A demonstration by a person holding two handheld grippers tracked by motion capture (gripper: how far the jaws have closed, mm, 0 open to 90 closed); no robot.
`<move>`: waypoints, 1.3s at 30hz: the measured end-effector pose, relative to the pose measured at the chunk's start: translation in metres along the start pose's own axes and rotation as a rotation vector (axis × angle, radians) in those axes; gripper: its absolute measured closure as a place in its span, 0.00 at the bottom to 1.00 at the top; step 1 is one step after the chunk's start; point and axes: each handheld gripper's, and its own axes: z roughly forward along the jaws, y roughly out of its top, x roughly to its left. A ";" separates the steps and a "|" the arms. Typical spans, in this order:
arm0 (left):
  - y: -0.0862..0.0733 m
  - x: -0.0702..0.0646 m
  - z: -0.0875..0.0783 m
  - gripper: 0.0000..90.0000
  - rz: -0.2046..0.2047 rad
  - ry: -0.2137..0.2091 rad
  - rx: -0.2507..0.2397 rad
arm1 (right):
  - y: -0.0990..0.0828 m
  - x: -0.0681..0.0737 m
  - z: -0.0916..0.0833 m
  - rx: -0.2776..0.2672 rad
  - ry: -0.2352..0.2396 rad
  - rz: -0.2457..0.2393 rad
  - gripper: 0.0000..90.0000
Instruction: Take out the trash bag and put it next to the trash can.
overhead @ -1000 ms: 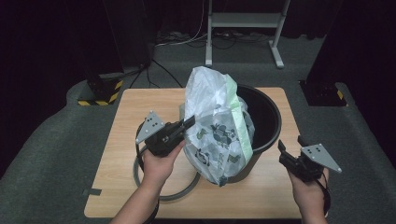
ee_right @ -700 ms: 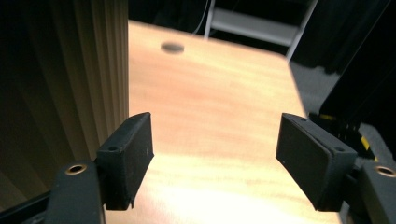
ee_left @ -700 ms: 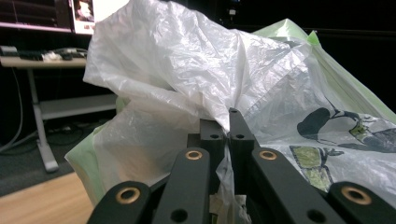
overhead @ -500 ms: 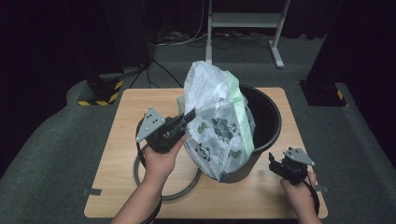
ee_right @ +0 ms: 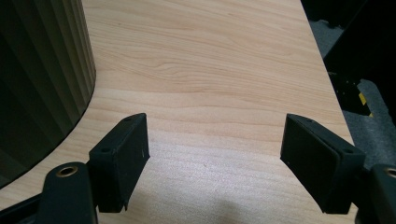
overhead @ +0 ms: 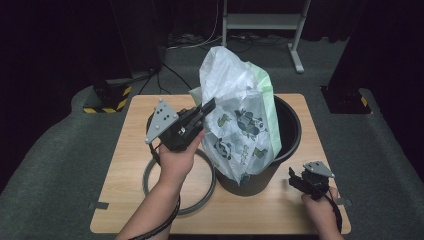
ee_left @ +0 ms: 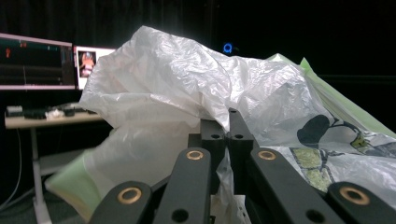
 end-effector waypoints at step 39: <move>0.078 0.023 -0.043 0.99 0.056 0.098 -0.272 | -0.006 0.000 0.007 0.026 -0.020 -0.011 0.26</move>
